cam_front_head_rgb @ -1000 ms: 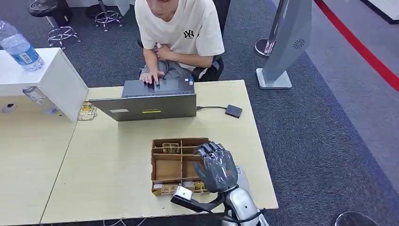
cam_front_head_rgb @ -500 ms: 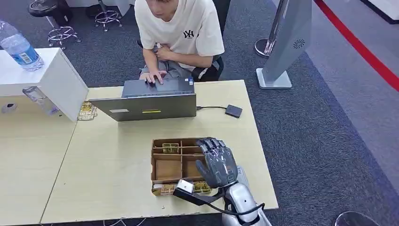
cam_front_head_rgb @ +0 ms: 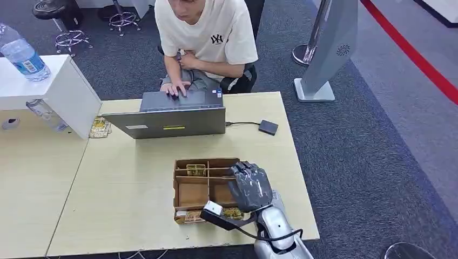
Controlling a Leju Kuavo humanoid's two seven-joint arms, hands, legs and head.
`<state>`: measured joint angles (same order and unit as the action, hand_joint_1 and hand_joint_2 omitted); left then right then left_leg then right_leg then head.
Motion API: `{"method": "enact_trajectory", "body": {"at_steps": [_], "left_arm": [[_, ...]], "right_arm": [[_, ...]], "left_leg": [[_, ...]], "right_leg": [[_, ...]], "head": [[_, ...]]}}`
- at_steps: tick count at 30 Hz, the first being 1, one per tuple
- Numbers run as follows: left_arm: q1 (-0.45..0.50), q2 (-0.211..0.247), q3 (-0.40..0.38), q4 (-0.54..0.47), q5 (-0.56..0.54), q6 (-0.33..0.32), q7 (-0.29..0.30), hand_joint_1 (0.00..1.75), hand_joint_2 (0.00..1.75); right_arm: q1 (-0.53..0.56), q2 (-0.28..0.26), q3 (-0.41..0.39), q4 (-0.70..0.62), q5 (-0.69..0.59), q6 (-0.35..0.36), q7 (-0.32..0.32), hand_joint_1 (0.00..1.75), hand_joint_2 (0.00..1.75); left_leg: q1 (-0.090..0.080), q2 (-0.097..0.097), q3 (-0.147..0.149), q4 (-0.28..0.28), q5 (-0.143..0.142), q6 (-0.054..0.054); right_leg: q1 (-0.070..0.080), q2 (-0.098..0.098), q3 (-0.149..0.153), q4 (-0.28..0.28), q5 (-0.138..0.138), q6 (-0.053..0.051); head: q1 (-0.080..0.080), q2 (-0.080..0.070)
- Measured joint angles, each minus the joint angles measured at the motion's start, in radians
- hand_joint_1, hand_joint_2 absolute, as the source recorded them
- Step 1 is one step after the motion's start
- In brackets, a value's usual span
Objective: Pass the card to the sensor for recognition and then transmit it.
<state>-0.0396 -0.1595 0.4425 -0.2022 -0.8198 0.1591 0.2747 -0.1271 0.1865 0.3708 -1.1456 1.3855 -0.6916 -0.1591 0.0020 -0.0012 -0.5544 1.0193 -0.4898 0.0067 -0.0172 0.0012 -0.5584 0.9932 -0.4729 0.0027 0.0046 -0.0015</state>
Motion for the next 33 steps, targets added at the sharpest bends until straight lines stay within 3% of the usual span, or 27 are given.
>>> {"method": "enact_trajectory", "body": {"at_steps": [9, 15, 19, 22, 25, 29, 33], "left_arm": [[0.0, 0.0, 0.009, 0.0, -0.007, 0.0, -0.005, 0.0, 0.0], [0.0, 0.0, 0.017, 0.0, -0.011, 0.0, -0.01, 0.0, 0.0], [0.0, -0.001, 0.032, 0.0, -0.012, 0.003, -0.013, 0.0, 0.0], [0.001, -0.002, 0.045, 0.0, -0.015, 0.008, -0.018, 0.0, 0.0], [0.001, -0.005, 0.059, 0.0, -0.02, 0.01, -0.024, 0.0, 0.0], [0.002, -0.007, 0.068, 0.0, -0.032, 0.01, -0.032, 0.0, 0.0], [0.001, -0.01, 0.076, 0.0, -0.044, 0.009, -0.033, 0.0, 0.0]], "right_arm": [[-0.019, -0.001, -0.008, 0.028, -0.002, -0.006, 0.01, 1.75, 1.75], [-0.018, -0.001, -0.019, 0.025, -0.075, -0.006, -0.04, 1.75, 1.75], [-0.006, -0.002, -0.014, -0.032, -0.343, 0.019, -0.11, 1.75, 1.75], [0.009, -0.011, -0.002, -0.153, -0.677, 0.13, -0.154, 1.75, 1.75], [0.021, -0.02, 0.0, -0.302, -0.911, 0.224, -0.196, 1.75, 1.75], [0.032, -0.029, -0.003, -0.446, -1.101, 0.299, -0.24, 1.75, 1.75], [0.025, -0.035, -0.009, -0.518, -1.114, 0.317, -0.245, 1.75, 1.75]], "left_leg": [[0.0, 0.0, 0.001, 0.0, 0.0, 0.0], [0.0, 0.0, 0.0, 0.0, 0.001, 0.0], [0.0, 0.0, 0.0, 0.0, 0.001, 0.0], [0.0, 0.0, 0.0, 0.0, 0.001, 0.0], [0.0, 0.0, 0.0, 0.0, 0.001, 0.0], [0.0, 0.0, 0.0, 0.0, 0.001, 0.0], [0.0, 0.0, 0.0, 0.0, 0.001, 0.0]], "right_leg": [[0.0, 0.0, 0.0, 0.0, 0.0, 0.0], [0.0, 0.0, 0.0, 0.0, 0.0, 0.0], [0.0, 0.0, 0.0, 0.0, 0.0, 0.0], [0.0, 0.0, 0.0, 0.0, 0.0, 0.0], [0.0, 0.0, 0.0, 0.0, 0.0, 0.0], [0.0, 0.0, 0.0, 0.0, 0.0, 0.0], [0.0, 0.0, 0.0, 0.0, 0.0, 0.0]], "head": [[0.0, 0.0], [0.0, 0.0], [0.0, 0.0], [0.0, 0.0], [0.0, 0.0], [0.0, 0.0], [0.0, 0.0]]}}
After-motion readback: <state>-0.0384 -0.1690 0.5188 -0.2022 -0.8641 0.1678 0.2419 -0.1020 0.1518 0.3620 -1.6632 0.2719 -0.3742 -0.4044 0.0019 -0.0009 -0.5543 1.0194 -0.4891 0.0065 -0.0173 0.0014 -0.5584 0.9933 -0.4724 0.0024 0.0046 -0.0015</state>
